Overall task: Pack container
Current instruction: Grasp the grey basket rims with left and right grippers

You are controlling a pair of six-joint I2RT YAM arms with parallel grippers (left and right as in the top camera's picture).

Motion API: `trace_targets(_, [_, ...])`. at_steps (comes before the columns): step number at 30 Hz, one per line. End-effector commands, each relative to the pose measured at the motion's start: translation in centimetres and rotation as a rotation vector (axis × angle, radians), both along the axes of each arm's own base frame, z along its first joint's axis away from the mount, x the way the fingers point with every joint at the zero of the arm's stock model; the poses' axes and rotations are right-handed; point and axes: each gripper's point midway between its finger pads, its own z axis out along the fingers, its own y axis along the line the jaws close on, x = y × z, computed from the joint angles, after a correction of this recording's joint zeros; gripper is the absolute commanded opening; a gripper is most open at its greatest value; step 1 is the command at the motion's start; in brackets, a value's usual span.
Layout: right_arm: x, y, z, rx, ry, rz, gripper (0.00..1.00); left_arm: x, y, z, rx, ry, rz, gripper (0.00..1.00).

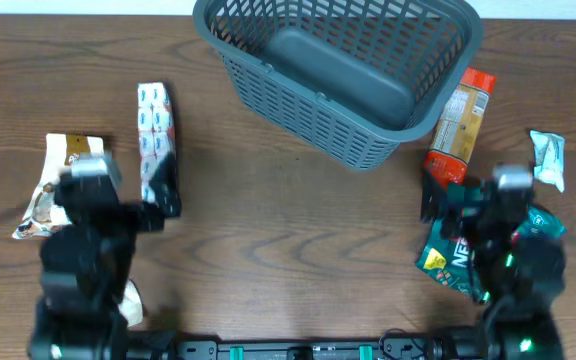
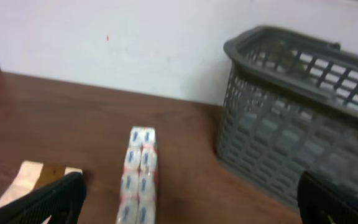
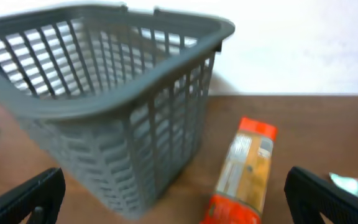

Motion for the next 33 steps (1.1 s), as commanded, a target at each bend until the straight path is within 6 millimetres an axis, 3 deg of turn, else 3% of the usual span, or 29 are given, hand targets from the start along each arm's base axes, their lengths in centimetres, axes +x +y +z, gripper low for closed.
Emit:
trace_targets(1, [2.9, -0.2, 2.5, -0.037, 0.099, 0.005, 0.99, 2.6, -0.3, 2.5, 0.005, 0.076, 0.003, 0.99])
trace_targets(7, [8.5, 0.2, 5.8, -0.064, 0.314, 0.046, 0.99, 6.5, -0.9, 5.2, 0.061, 0.281, -0.014, 0.99])
trace_targets(13, [13.0, 3.7, 9.7, -0.09, 0.363, 0.278, 0.98, 9.8, -3.1, 7.7, 0.142, 0.349, -0.169, 0.99])
trace_targets(16, [14.2, 3.8, 11.1, -0.072, 0.355, 0.274, 0.77, 10.7, -3.3, 8.5, 0.148, 0.35, -0.176, 0.99])
trace_targets(20, [14.8, 3.8, 12.1, -0.066, 0.351, 0.272, 0.26, 11.4, -3.4, 7.9, 0.17, 0.369, -0.187, 1.0])
trace_targets(22, [14.8, 3.8, 12.2, -0.052, 0.349, 0.265, 0.13, 11.6, -3.4, 7.3, 0.176, 0.388, -0.191, 0.95])
trace_targets(26, [14.9, 4.1, 12.0, -0.025, 0.361, 0.263, 0.01, 12.4, -3.5, 6.1, 0.177, 0.42, -0.193, 0.85])
trace_targets(33, [15.8, 6.2, 9.4, -0.028, 0.432, 0.312, 0.01, 12.7, -3.6, 4.6, 0.178, 0.471, -0.197, 0.72])
